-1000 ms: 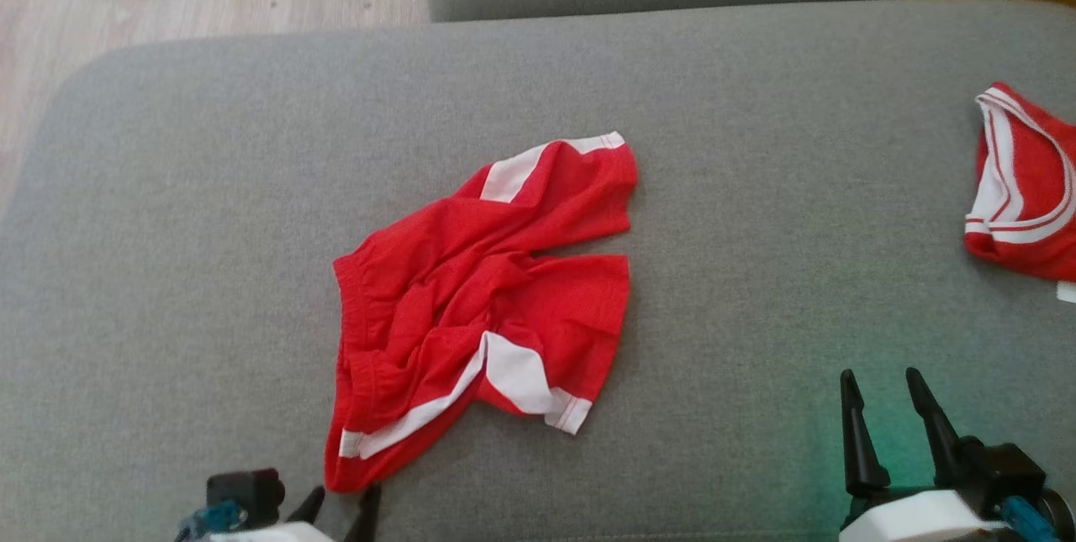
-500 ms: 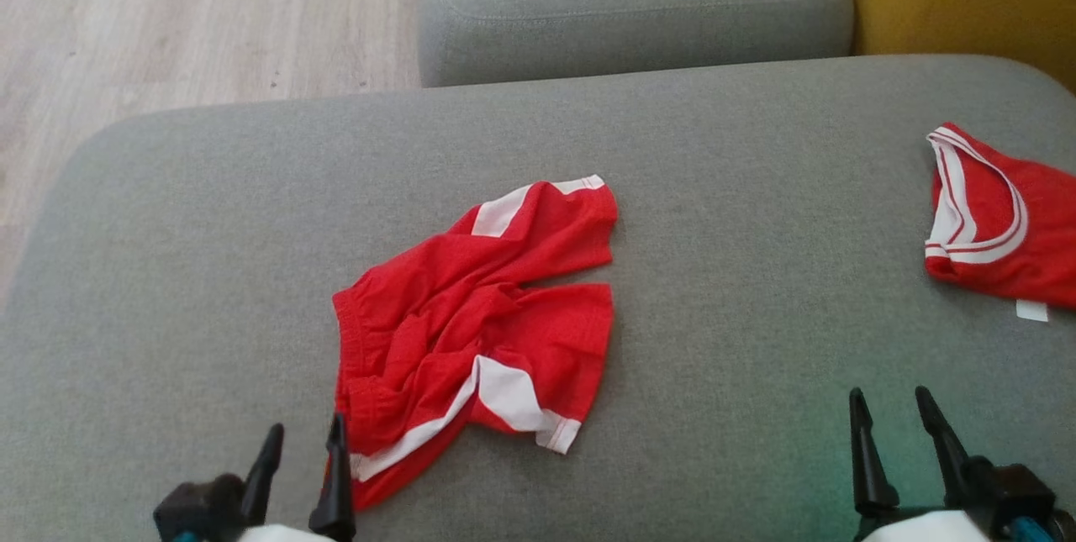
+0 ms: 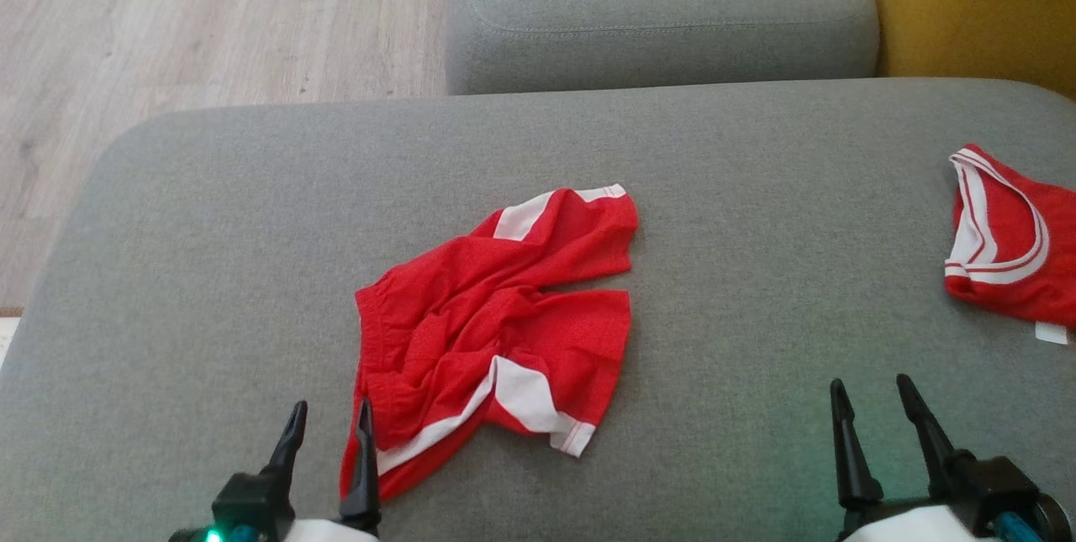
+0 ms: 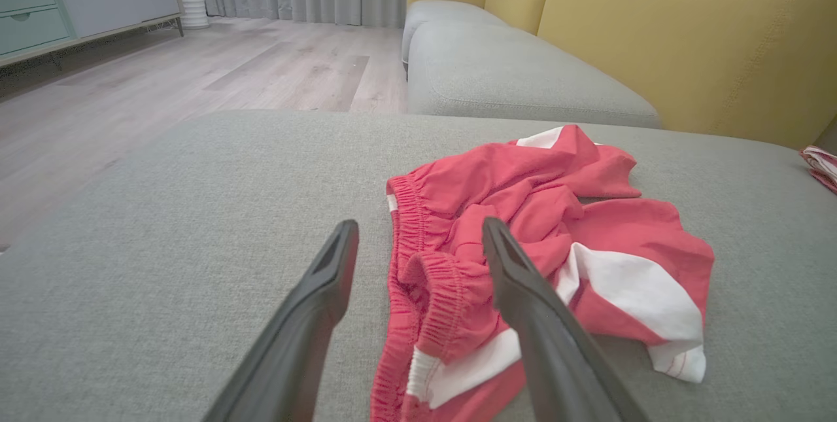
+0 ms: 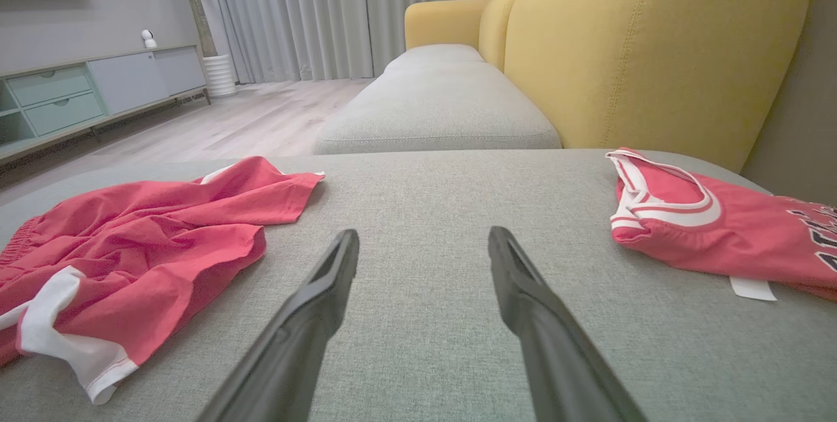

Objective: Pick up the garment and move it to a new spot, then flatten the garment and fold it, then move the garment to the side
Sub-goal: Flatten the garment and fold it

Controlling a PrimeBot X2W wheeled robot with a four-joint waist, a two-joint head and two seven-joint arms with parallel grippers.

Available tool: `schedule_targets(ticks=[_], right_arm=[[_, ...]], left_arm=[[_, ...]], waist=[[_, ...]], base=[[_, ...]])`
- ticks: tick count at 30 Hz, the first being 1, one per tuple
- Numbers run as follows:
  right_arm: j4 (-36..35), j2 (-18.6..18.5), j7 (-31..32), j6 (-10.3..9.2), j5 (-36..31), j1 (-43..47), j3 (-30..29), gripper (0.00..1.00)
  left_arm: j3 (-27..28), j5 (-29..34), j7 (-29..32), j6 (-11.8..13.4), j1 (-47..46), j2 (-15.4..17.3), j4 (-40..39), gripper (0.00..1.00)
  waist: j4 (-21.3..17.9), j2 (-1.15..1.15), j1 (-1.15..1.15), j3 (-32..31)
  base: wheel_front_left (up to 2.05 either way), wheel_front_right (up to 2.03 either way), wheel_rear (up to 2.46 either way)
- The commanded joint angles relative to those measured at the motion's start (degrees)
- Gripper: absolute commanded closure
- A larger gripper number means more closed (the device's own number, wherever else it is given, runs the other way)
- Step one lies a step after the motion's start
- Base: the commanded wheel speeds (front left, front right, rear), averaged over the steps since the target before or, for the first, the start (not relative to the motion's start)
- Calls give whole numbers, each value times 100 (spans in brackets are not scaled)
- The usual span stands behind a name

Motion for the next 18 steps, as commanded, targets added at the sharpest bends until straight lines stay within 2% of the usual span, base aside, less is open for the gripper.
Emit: schedule_targets(ticks=[1,18], right_arm=[[-202,-51,-63,39,9,-132,147,0],[-97,-51,-63,39,192,-205,311,0]], left_arm=[[219,60,-75,-45,-291,-57,-189,0],[344,246,-77,-200,-413,-128,-101,0]], waist=[[11,0,0,2],[-69,0,0,104]], base=[[0,0,0],[0,0,0]])
